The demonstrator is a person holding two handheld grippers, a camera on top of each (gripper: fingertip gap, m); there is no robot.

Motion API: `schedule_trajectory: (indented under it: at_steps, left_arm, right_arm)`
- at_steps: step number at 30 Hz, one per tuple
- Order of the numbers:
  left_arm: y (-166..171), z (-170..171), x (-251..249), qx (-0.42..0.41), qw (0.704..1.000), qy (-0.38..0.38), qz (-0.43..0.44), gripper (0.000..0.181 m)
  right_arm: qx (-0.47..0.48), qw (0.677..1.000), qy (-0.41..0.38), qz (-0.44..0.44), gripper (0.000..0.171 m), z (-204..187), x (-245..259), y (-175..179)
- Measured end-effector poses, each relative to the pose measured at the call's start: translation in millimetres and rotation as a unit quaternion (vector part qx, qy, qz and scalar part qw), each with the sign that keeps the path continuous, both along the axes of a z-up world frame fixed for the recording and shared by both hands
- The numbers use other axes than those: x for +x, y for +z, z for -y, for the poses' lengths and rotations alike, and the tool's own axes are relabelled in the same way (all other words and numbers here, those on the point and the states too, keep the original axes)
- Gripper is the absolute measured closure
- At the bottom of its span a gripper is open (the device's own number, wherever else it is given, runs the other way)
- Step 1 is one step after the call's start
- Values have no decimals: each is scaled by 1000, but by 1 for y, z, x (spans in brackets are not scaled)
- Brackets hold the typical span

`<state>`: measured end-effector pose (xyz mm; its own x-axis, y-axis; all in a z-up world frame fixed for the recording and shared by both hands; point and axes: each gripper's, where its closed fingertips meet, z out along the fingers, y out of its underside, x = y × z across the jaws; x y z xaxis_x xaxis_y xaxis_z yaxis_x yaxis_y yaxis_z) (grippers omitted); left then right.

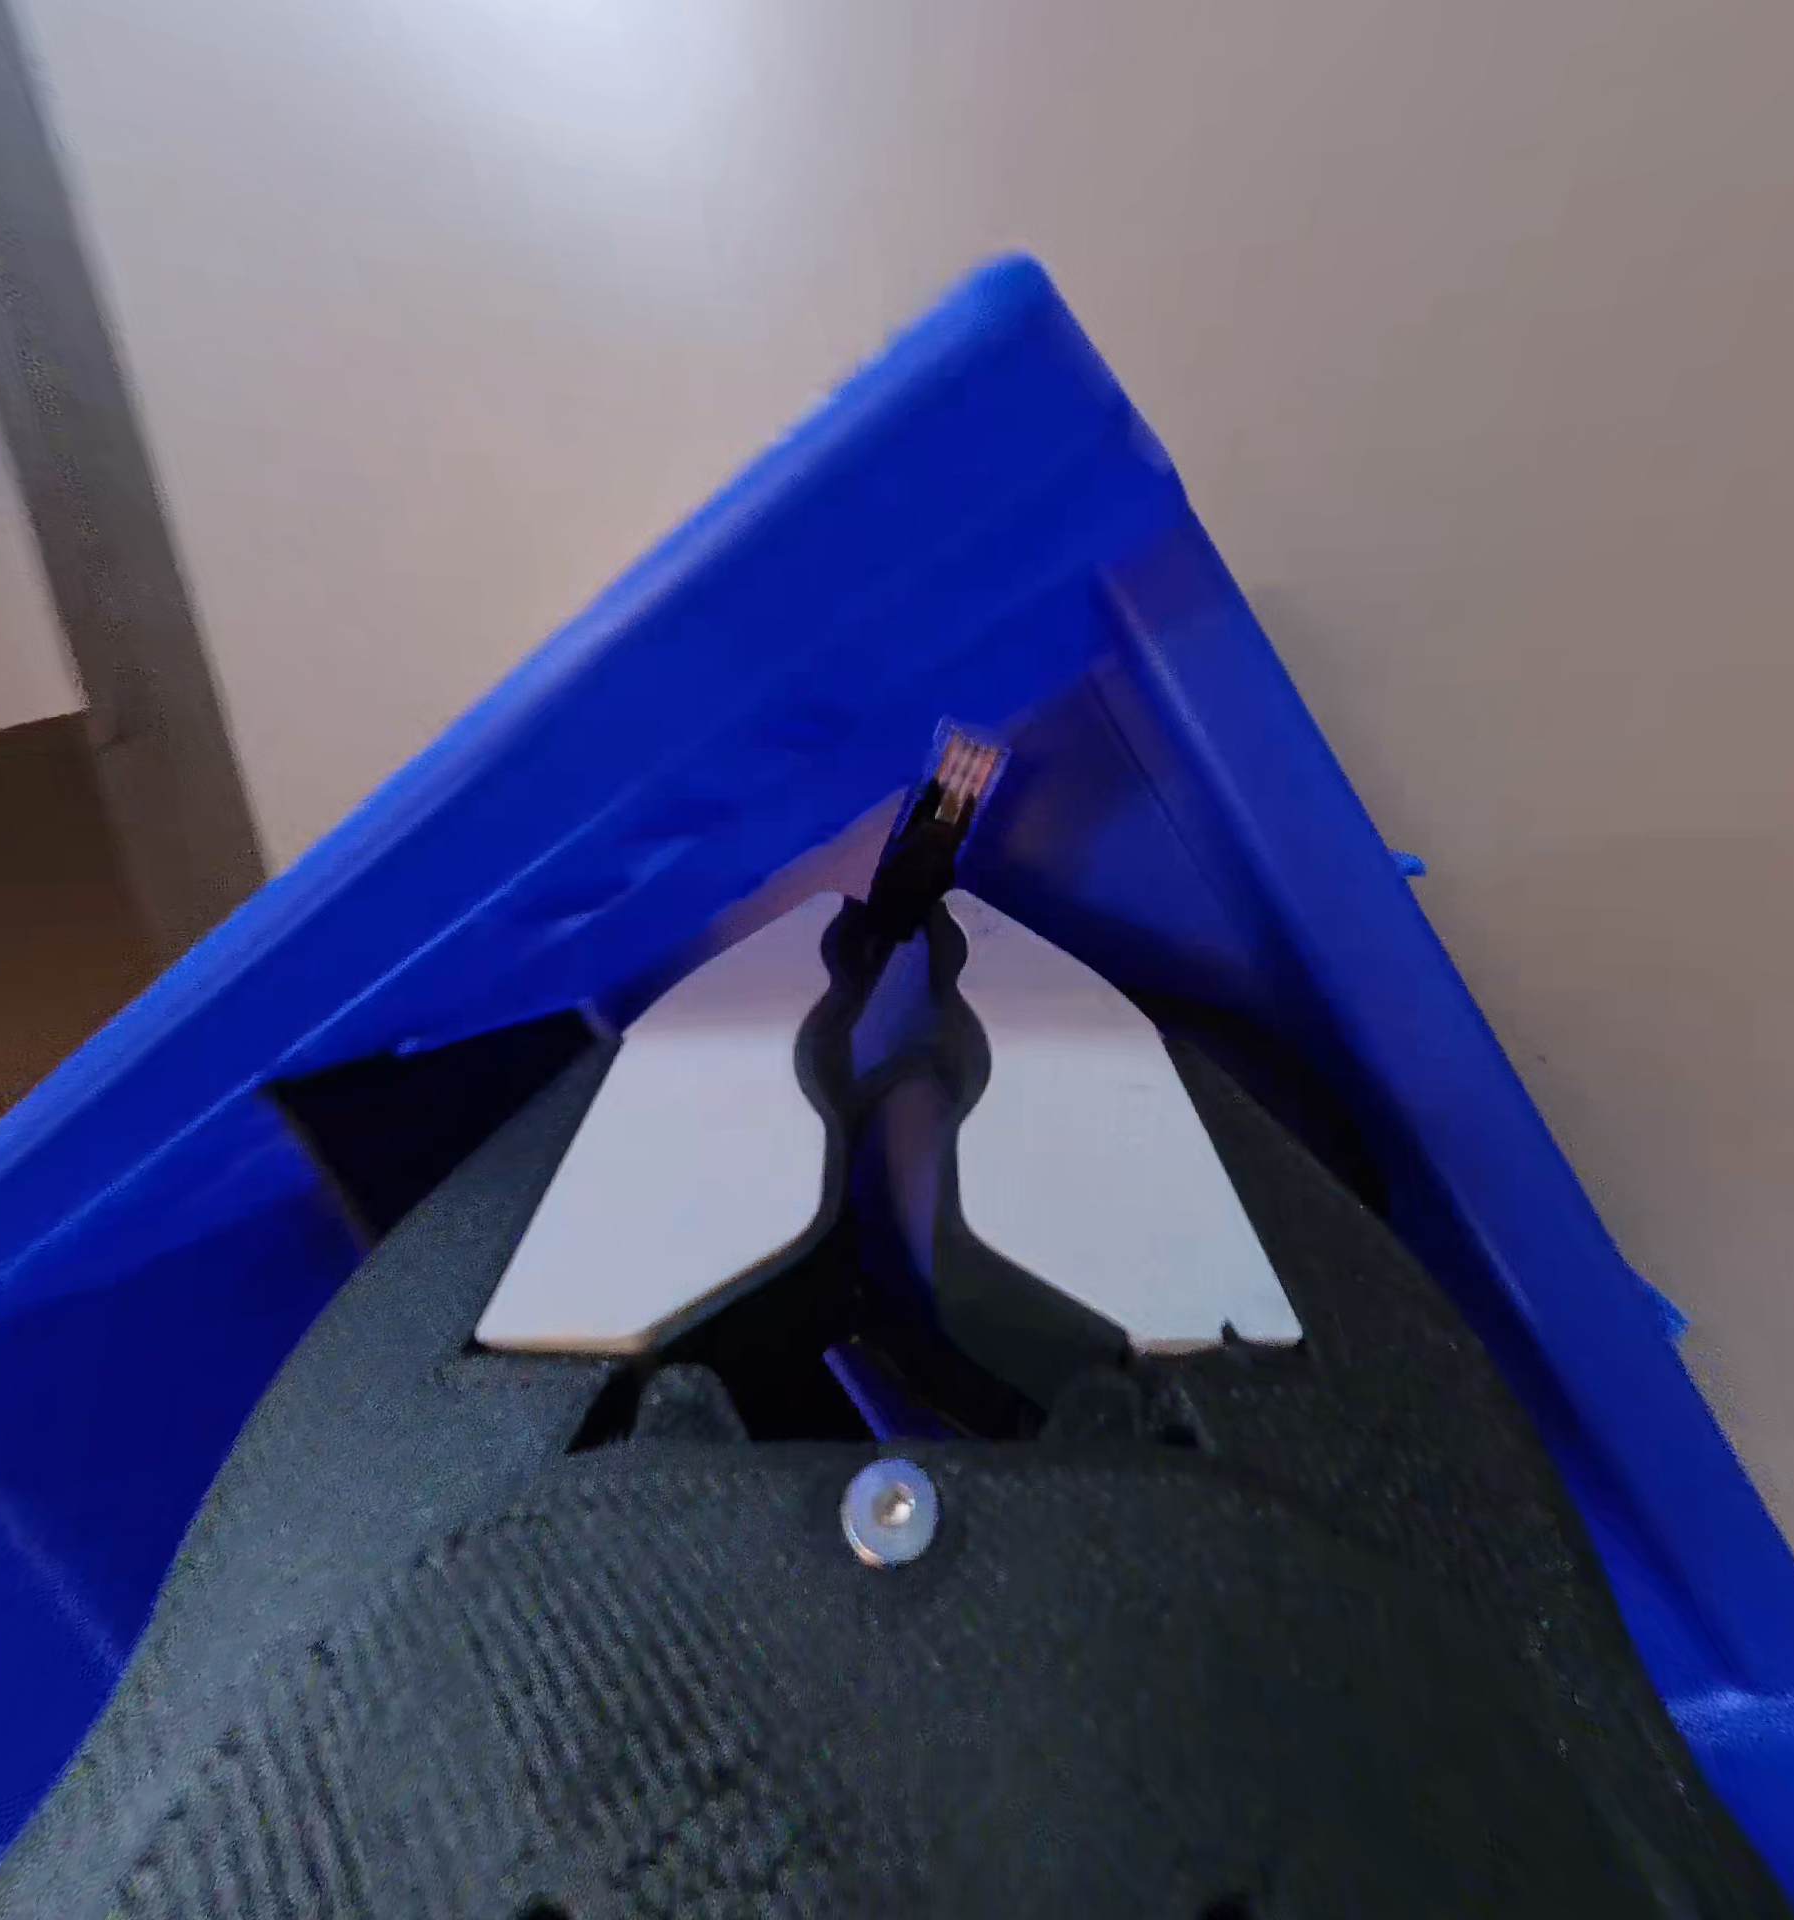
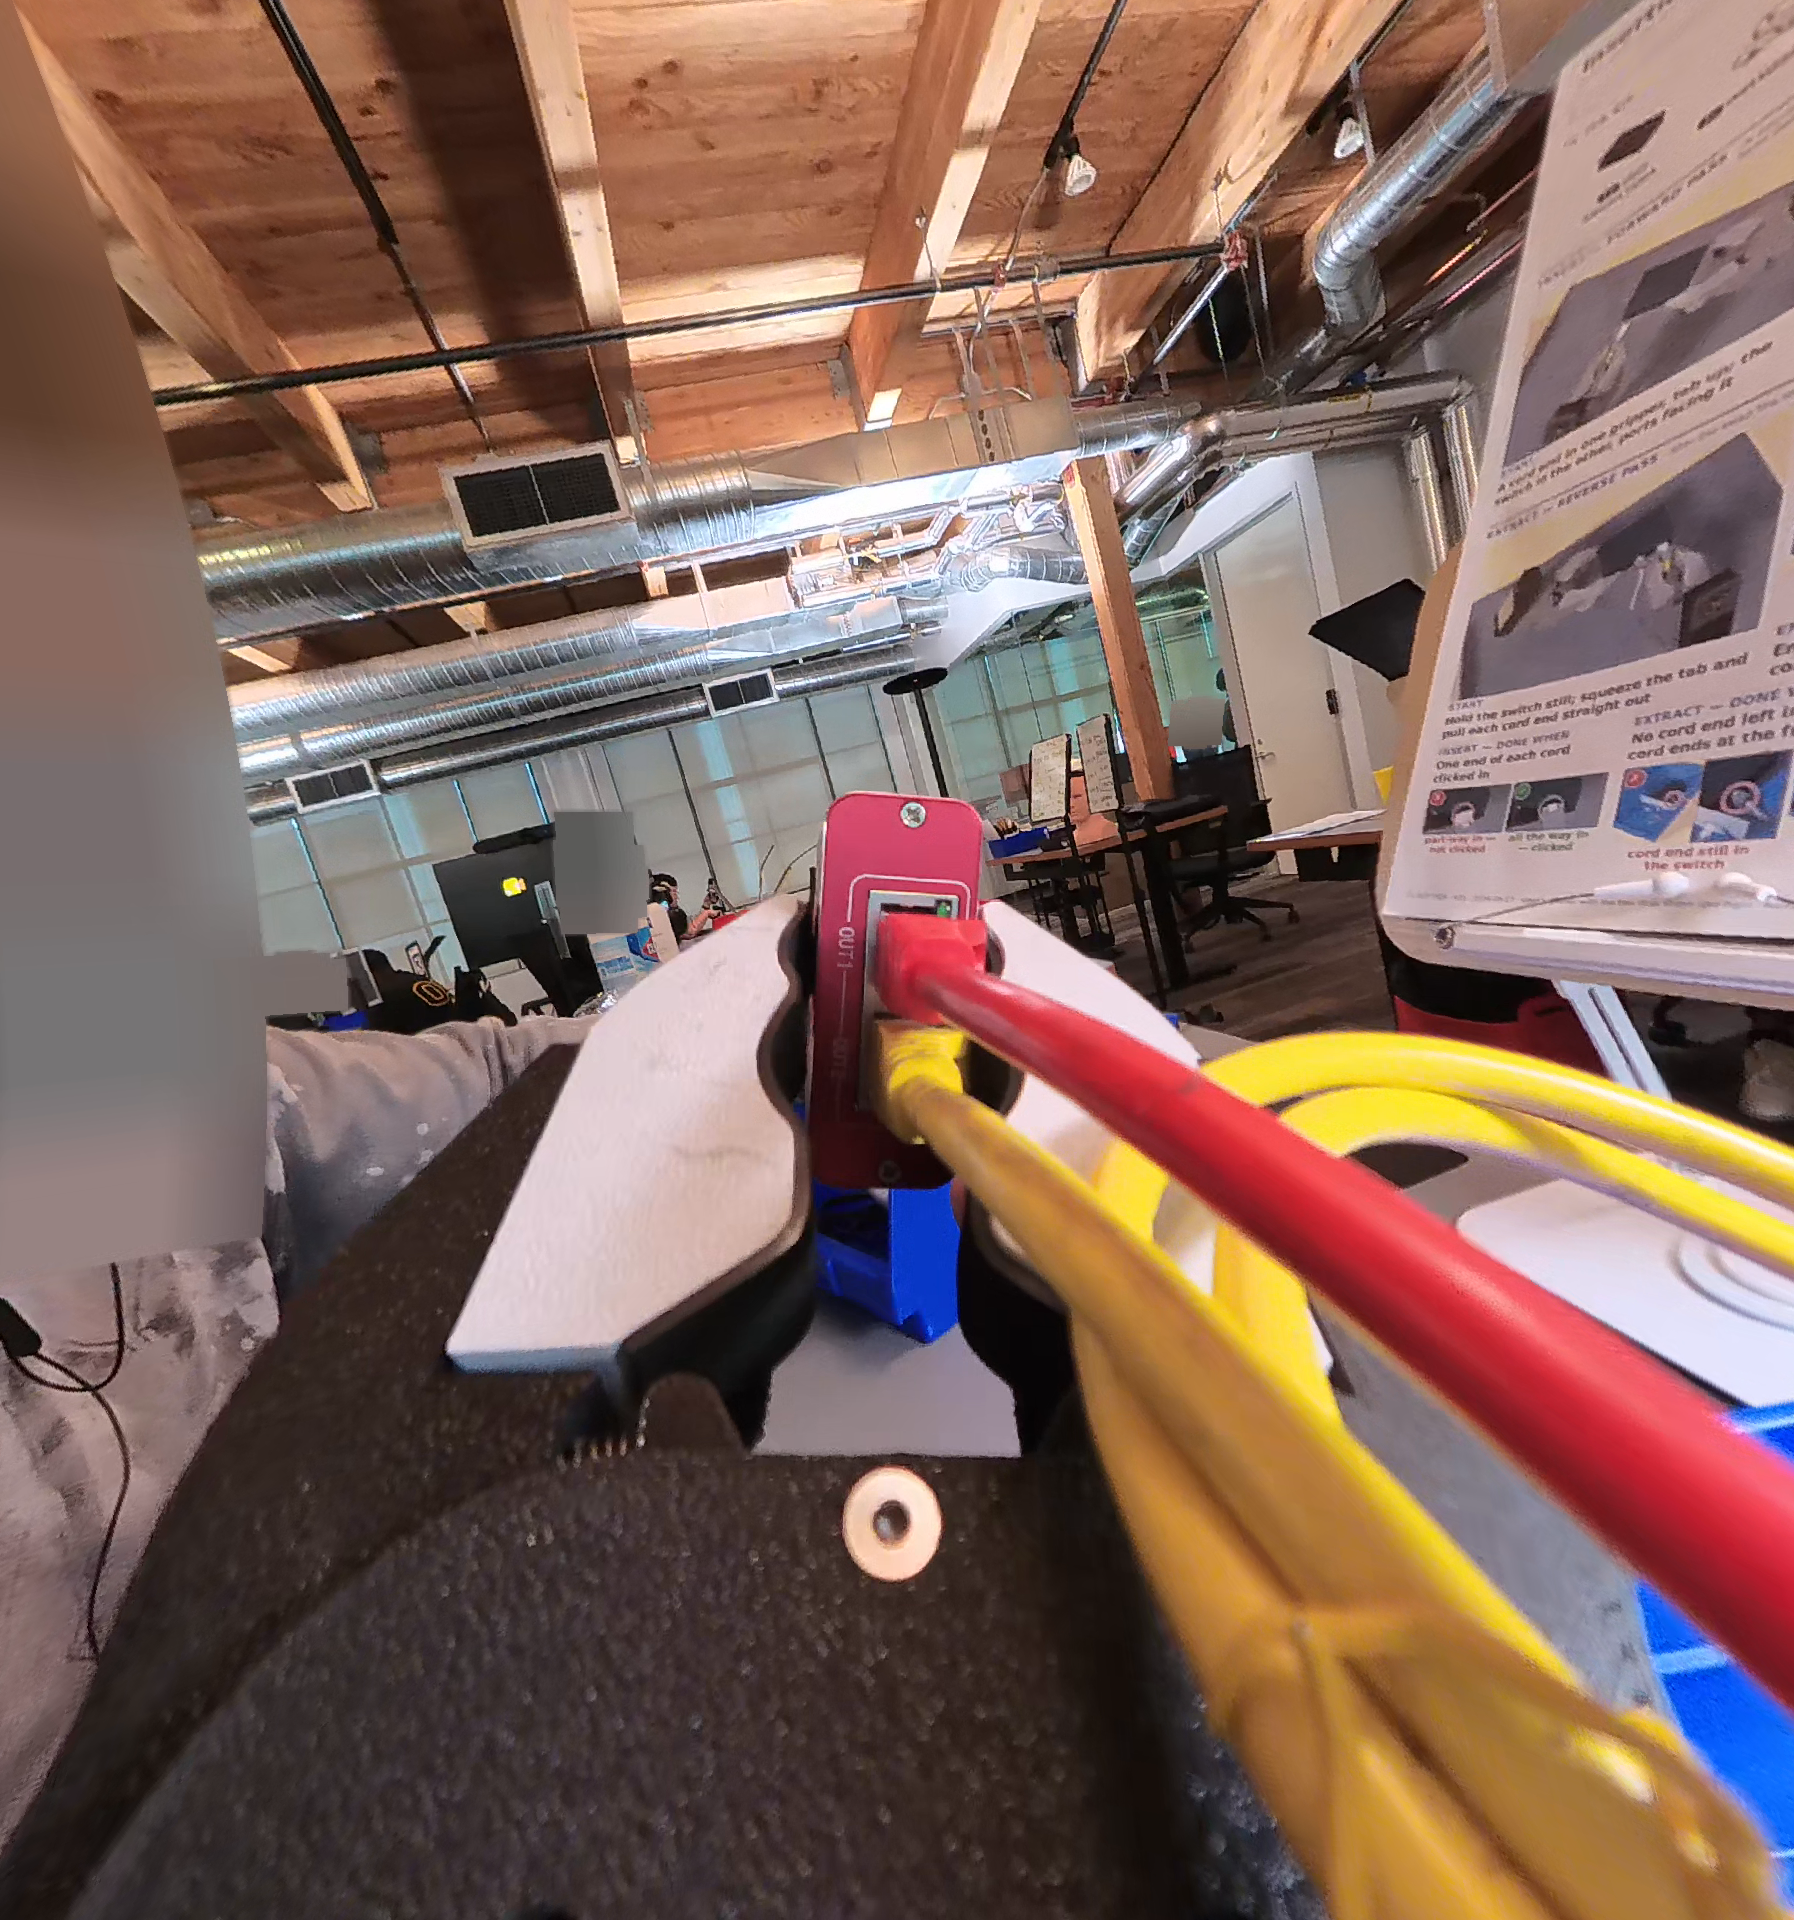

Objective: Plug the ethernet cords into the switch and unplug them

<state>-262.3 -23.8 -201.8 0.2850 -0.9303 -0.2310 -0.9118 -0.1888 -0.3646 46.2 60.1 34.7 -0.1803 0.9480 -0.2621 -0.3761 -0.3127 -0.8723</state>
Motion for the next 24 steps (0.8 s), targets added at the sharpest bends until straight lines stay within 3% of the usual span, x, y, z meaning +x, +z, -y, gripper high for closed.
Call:
schedule_trajectory:
  at_steps: [6, 10, 15, 19, 24]
  left_arm:
    - [103, -6, -10, 104, 984, 69, 127, 169]
    - [173, 1, -3, 185, 953, 89, 223, 170]
    - [234, 22, 27, 249, 900, 85, 349, 170]
    - [257, 47, 86, 206, 853, 43, 477, 171]
    - [232, 82, 188, 38, 793, -62, 605, 170]
  right_arm:
    - [38, 999, -8, 0, 143, 11, 6, 15]
    - [57, 998, -6, -10, 144, 22, 11, 28]
    - [90, 996, 9, -19, 143, 43, 17, 45]
    - [143, 989, 32, -6, 144, 66, 18, 50]
    - [230, 966, 107, 43, 144, 102, 19, 31]
